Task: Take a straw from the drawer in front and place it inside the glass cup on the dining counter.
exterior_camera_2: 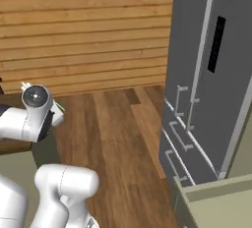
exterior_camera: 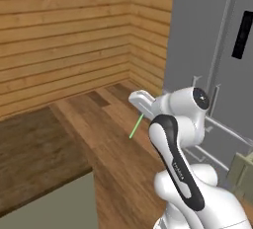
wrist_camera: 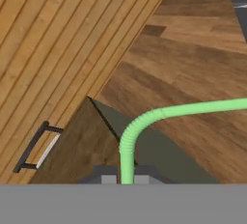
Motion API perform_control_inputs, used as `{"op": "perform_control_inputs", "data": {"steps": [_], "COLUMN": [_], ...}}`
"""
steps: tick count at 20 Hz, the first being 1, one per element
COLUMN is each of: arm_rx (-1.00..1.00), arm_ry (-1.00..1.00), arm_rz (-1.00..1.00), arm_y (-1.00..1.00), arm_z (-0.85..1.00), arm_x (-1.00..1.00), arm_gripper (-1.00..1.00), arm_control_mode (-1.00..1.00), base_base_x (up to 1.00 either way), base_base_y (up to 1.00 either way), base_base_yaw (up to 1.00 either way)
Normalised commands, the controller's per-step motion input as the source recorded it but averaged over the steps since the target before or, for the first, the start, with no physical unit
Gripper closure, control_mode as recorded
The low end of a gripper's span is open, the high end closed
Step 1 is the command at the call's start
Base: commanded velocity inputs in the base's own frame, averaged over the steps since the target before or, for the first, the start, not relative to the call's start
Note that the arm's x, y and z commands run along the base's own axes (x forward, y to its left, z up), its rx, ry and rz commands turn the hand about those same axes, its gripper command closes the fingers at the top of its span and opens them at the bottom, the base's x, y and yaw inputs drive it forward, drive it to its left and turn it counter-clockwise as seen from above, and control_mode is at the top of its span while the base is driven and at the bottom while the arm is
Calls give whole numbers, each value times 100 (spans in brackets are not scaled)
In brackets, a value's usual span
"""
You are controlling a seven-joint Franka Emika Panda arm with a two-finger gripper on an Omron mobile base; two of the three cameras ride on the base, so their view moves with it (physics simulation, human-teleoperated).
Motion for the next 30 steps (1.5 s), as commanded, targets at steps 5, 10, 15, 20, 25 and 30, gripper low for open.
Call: {"op": "perform_control_inputs", "data": {"steps": [5,10,15,20,25,30], "arm_rx": [0,0,0,0,0,0], "arm_ry": [0,0,0,0,0,0], "arm_rz": [0,0,0,0,0,0], "arm_y": [0,0,0,0,0,0], "arm_z": [0,0,0,0,0,0], "arm_x": [0,0,0,0,0,0], "arm_gripper": [100,100,100,100,100,100], "arm_control_mode": [100,100,100,100,100,100], "base_base_x": [72,81,86,86,84,79], "base_base_y": [-35,-10,-21,-28,-6,0], "base_base_yaw": [14,12,18,23,27,35]}}
